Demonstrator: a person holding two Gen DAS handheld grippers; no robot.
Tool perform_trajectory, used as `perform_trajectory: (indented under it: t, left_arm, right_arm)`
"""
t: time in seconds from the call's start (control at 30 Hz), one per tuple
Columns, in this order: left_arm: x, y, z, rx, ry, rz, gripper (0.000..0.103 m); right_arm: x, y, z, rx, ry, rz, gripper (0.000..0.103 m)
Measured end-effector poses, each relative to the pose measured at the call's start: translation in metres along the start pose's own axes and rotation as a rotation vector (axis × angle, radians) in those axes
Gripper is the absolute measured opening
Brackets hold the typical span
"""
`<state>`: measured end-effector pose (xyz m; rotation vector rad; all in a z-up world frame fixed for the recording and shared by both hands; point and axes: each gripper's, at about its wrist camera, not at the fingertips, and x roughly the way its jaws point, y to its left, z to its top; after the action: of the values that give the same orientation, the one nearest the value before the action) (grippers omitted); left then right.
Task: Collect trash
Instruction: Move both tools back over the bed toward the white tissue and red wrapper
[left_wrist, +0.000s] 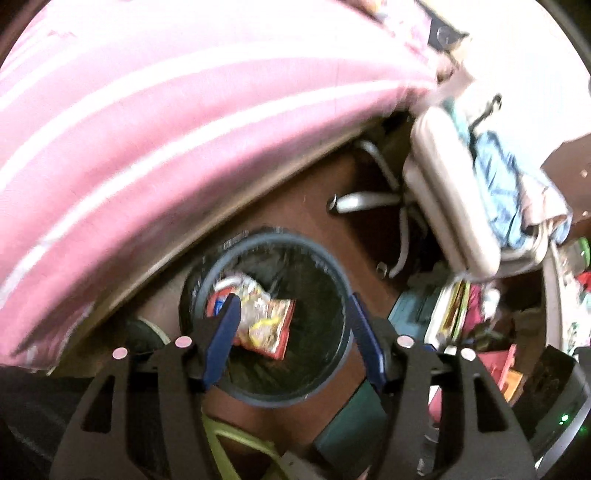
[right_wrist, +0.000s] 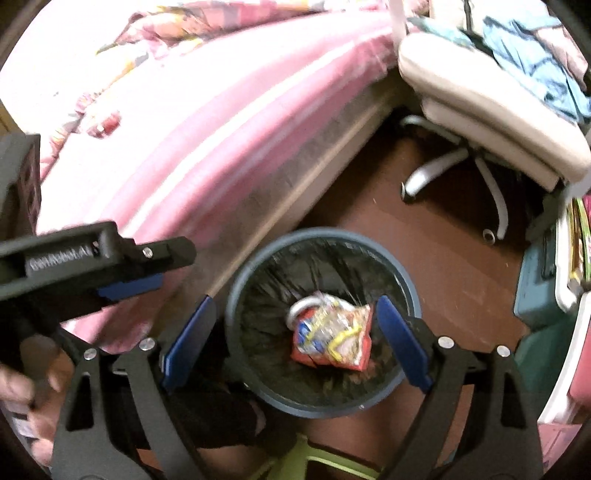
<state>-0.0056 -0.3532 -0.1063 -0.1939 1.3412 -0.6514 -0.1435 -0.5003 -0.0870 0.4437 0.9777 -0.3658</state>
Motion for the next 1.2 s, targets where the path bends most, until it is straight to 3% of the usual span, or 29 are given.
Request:
perform_trajectory:
  t: [0.2, 0.37, 0.67, 0.8, 1.2]
  left_arm:
    - [-0.064, 0.013, 0.021, -0.022, -0.196, -0.051, 0.074]
    - [-0.111, 0.027, 0.037, -0.062, -0.287, -0.124, 0.083]
    - [-0.179, 0.076, 0.059, -0.146, -0.413, -0.123, 0.088]
    - [-0.192, 0.108, 0.066, -0.161, -0.480, -0.092, 0.087]
    - [-0.168, 0.173, 0.120, -0.125, -0.495, -0.040, 0.087]
  right_arm:
    - [-0.034, 0.025, 0.019, -0.026, -0.075, 0.054, 0.090]
    - [-0.058, 0.057, 0.036, -0.068, -0.141, 0.108, 0.091]
    - [-0.081, 0.131, 0.079, -0.138, -0.219, 0.219, 0.092]
    - [-0.076, 0.159, 0.093, -0.142, -0.240, 0.245, 0.093]
    - [-0.009, 0.229, 0.138, -0.141, -0.243, 0.290, 0.093]
